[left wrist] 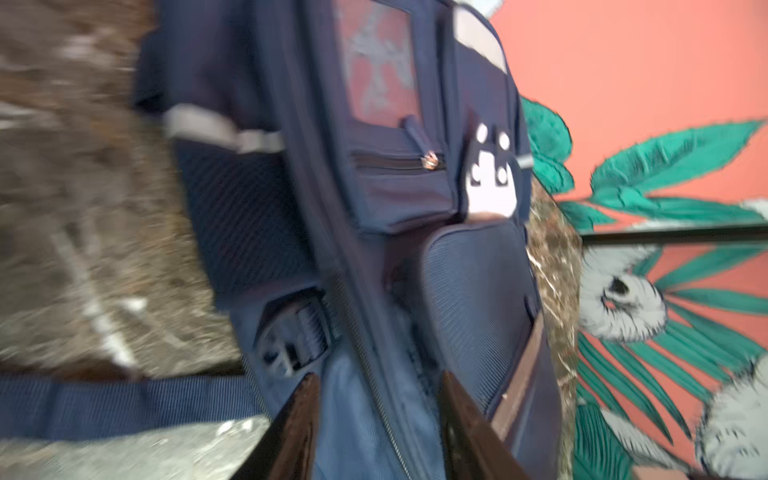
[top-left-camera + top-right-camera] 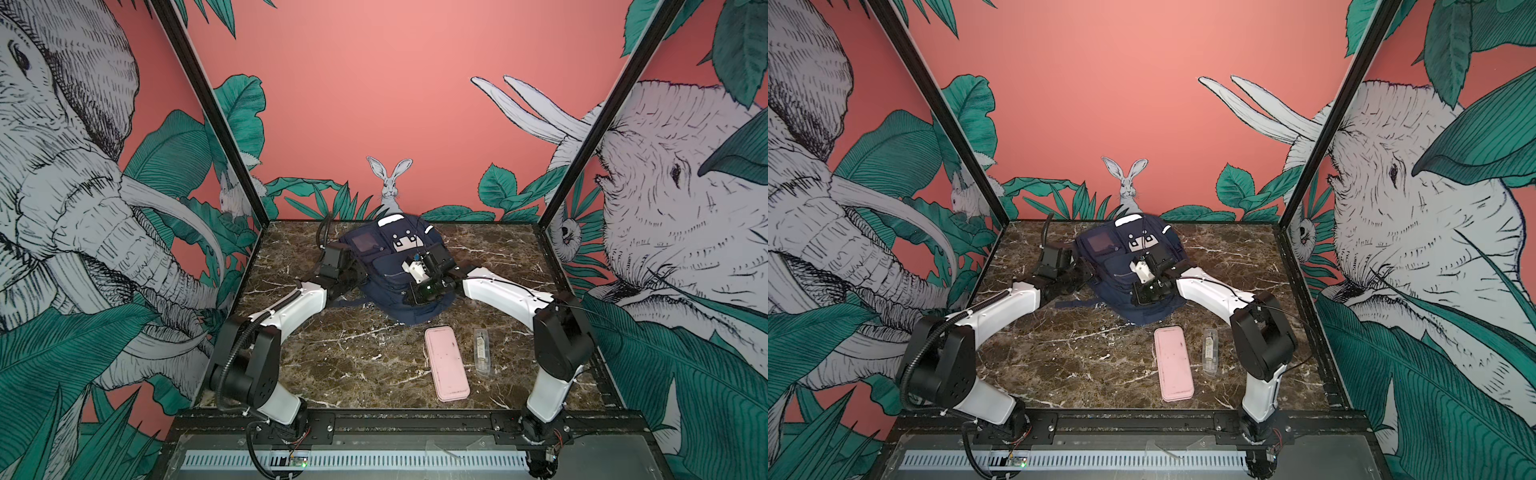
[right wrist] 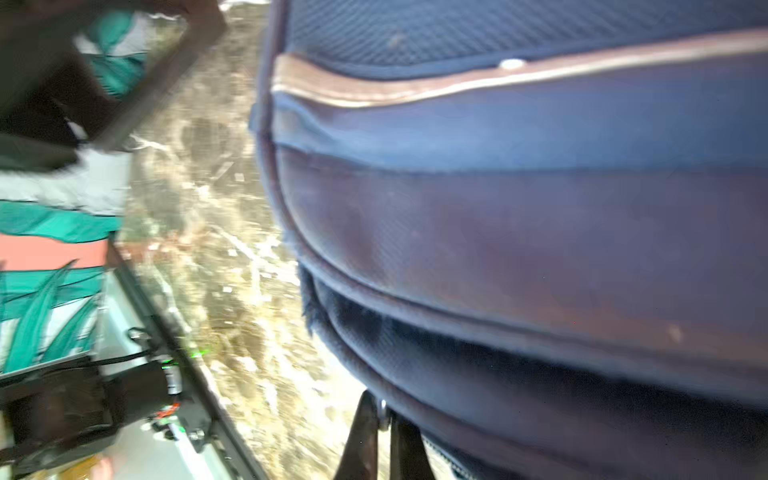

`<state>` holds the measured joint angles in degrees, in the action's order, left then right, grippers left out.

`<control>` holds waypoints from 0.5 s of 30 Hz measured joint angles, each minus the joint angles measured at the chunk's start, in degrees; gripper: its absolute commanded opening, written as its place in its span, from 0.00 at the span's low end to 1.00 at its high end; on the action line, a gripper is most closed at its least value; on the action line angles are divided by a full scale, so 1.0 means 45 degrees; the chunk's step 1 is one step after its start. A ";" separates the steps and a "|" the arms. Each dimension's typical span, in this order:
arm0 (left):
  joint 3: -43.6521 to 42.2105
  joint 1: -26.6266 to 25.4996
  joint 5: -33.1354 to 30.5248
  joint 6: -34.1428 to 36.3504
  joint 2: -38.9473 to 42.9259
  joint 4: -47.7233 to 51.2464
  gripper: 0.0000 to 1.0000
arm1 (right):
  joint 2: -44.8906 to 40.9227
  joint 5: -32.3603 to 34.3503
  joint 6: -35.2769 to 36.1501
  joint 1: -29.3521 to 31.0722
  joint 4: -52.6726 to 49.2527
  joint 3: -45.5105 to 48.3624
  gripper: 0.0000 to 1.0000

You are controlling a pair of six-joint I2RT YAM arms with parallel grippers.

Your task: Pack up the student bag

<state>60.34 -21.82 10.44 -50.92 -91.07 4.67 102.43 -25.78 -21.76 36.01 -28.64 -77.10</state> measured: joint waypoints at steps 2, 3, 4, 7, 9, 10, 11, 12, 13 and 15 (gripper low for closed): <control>0.0947 -0.0058 0.0733 0.0486 -0.0918 0.0087 0.43 | -0.0160 0.0189 0.0311 -0.0311 -0.0248 0.0223 0.00; 0.1297 -0.0083 0.1025 0.0695 -0.1336 0.0097 0.43 | -0.0199 0.0277 0.0423 -0.0432 -0.0389 0.0282 0.00; 0.1515 -0.0121 0.1229 0.0860 -0.1647 0.0121 0.43 | -0.0219 0.0340 0.0505 -0.0515 -0.0432 0.0359 0.00; 0.2147 -0.0204 0.1753 0.1282 -0.2526 0.0573 0.42 | -0.0282 0.0457 0.0699 -0.0617 -0.0457 0.0738 0.00; 0.2594 -0.0223 0.1996 0.1472 -0.3016 0.0801 0.41 | -0.0282 0.0505 0.0748 -0.0612 -0.0403 0.0923 0.00; 0.2807 -0.0233 0.2084 0.1549 -0.3211 0.0918 0.41 | -0.0282 0.0534 0.0753 -0.0612 -0.0384 0.0967 0.00; 0.3031 -0.0272 0.2166 0.1617 -0.3400 0.1020 0.41 | -0.0282 0.0559 0.0758 -0.0612 -0.0374 0.0986 0.00; 0.3245 -0.0287 0.2249 0.1671 -0.3585 0.1093 0.40 | -0.0282 0.0573 0.0772 -0.0612 -0.0359 0.0986 0.00; 0.3361 -0.0306 0.2302 0.1695 -0.3701 0.1103 0.39 | -0.0282 0.0578 0.0792 -0.0612 -0.0350 0.0986 0.00; 0.3512 -0.0340 0.2458 0.1700 -0.3876 0.1093 0.31 | -0.0277 0.0568 0.0801 -0.0612 -0.0345 0.0986 0.00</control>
<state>76.14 -23.35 21.50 -43.27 -108.51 9.58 101.19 -23.22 -18.15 33.26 -30.20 -72.66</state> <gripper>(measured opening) 0.365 0.048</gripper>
